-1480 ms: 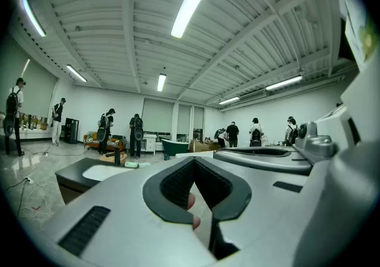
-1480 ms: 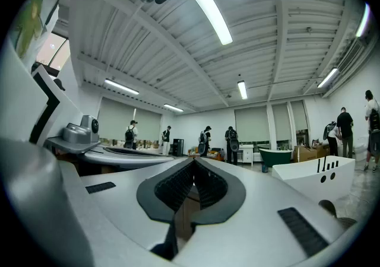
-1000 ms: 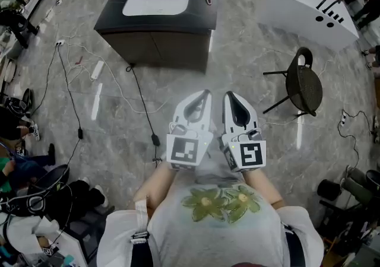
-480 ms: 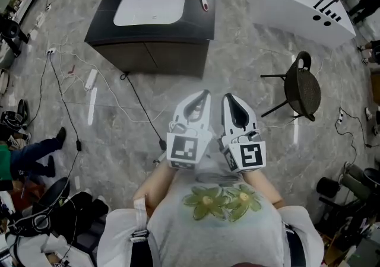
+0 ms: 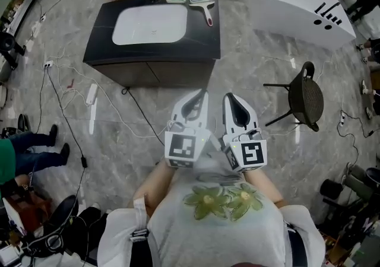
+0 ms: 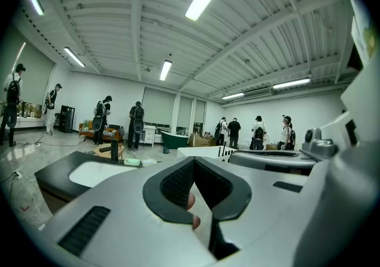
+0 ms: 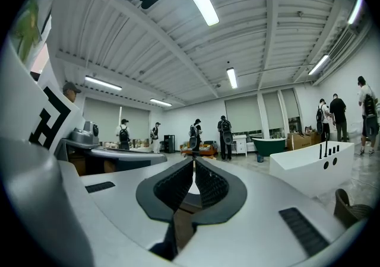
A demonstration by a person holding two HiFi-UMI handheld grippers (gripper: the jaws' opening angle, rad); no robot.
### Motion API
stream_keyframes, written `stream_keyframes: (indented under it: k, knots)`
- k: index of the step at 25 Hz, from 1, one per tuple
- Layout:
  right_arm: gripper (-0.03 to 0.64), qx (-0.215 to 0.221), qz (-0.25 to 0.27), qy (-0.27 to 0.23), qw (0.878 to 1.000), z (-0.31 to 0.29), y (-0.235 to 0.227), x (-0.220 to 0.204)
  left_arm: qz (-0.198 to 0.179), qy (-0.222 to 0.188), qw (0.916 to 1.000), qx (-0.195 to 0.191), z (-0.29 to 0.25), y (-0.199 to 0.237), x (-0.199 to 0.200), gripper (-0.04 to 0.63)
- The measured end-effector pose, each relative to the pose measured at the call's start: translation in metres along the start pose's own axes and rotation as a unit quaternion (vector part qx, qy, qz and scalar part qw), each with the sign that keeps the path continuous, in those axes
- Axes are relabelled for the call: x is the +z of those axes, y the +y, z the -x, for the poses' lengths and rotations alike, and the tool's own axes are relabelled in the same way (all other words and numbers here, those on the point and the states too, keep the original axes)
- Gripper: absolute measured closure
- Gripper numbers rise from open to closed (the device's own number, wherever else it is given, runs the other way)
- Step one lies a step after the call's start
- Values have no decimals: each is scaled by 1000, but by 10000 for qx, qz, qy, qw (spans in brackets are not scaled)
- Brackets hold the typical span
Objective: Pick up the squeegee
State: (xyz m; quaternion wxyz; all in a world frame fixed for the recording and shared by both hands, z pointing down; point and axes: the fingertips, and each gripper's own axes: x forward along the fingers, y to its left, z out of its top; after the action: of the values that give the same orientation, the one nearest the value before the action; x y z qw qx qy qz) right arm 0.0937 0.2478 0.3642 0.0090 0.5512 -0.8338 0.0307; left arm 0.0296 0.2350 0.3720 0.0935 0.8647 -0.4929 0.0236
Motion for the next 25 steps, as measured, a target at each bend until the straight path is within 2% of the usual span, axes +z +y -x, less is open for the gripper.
stream_keyframes:
  k: [13, 21, 25]
  knots:
    - [592, -69, 109, 298, 9995, -74, 10, -10, 247, 26, 9997, -89, -36, 67, 4, 586]
    - [592, -198, 140, 374, 9990, -99, -7, -9, 319, 64, 9994, -137, -59, 79, 5, 586]
    - [592, -131, 121, 485, 9987, -116, -11, -13, 351, 109, 9992, -144, -76, 89, 5, 586]
